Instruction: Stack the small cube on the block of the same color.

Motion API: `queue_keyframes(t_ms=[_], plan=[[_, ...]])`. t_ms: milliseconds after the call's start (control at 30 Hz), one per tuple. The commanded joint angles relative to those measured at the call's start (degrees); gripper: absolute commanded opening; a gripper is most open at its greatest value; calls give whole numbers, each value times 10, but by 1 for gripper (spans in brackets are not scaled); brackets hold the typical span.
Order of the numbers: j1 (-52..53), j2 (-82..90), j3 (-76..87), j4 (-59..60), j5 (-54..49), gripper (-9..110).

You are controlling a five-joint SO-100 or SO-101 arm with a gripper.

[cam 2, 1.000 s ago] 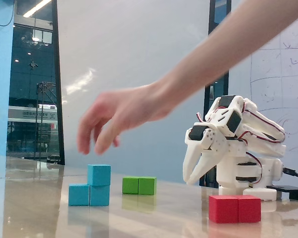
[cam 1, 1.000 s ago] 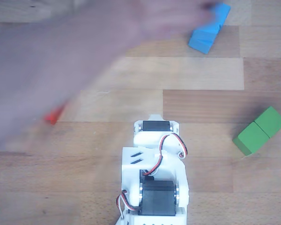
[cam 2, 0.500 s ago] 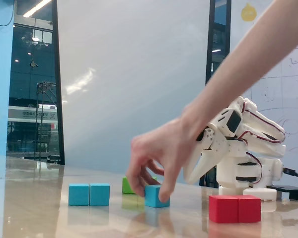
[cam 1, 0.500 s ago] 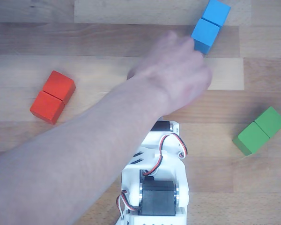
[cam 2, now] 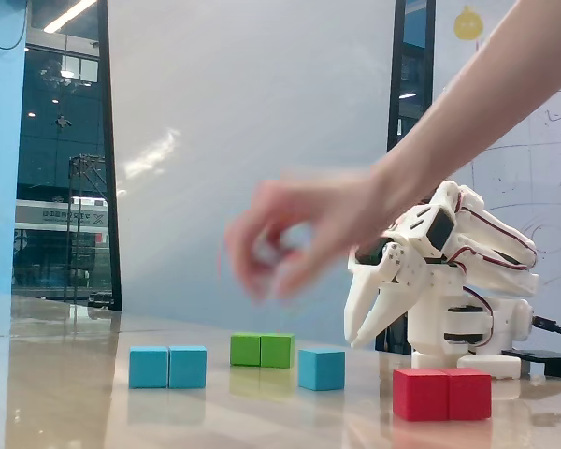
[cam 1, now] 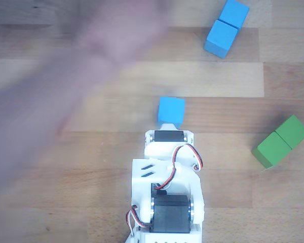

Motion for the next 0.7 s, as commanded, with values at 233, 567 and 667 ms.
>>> queue_keyframes(t_ms=[233,567,667], plan=[[-4,14,-15,0,-3,0],[-5,-42,-52,-7,-4,0],[-4,-105,-80,-42,0,0]])
